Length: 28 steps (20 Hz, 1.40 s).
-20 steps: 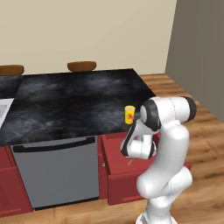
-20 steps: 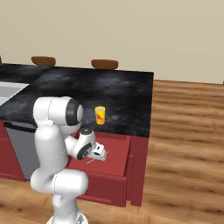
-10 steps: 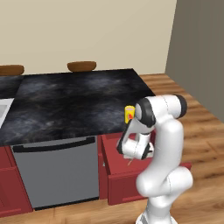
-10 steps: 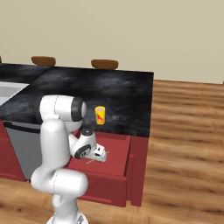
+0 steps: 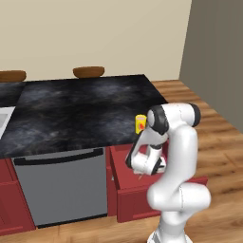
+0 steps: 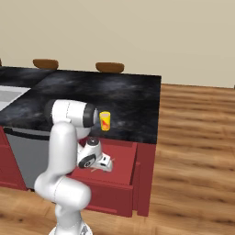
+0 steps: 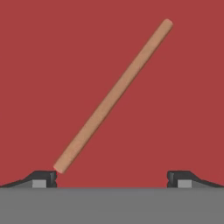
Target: Pick up the straw from the right drawer and put it inside the smoothie cup.
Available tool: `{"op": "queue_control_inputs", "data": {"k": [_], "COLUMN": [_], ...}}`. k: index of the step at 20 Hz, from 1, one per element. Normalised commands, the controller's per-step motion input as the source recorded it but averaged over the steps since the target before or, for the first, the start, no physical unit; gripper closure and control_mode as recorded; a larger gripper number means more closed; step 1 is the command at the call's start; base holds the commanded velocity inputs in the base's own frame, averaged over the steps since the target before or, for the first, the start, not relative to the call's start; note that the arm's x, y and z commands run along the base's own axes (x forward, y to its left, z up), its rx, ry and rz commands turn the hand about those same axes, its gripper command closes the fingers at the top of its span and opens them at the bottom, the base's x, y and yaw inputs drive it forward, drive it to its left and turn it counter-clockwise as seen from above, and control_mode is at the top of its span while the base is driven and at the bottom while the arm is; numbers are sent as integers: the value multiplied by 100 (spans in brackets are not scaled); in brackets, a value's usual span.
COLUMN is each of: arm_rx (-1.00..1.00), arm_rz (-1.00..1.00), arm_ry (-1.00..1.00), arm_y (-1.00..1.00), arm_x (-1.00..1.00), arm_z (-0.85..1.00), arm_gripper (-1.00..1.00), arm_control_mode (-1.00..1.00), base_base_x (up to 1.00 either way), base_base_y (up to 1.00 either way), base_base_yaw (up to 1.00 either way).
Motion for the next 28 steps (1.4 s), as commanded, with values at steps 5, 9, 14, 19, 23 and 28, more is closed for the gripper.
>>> {"op": "queue_control_inputs", "data": {"k": [5,9,14,19,23,28], "arm_rx": [0,0,0,0,0,0], "arm_rz": [-1,-2,-3,-4,-4,-3], "arm_ry": [0,0,0,0,0,0], "arm_y": [0,0,0,0,0,0], "arm_x": [16,24,35,42,36,27], "arm_z": [-6,0,0,0,0,-1], "arm_gripper": [-100,-100,-100,-100,-100,-100], "arm_control_mode": [-100,-100,-100,-100,-100,-100], "base_base_x": [0,0,0,0,0,0], "base_base_y": [0,0,0,0,0,0], "base_base_yaw": [0,0,0,0,0,0]}}
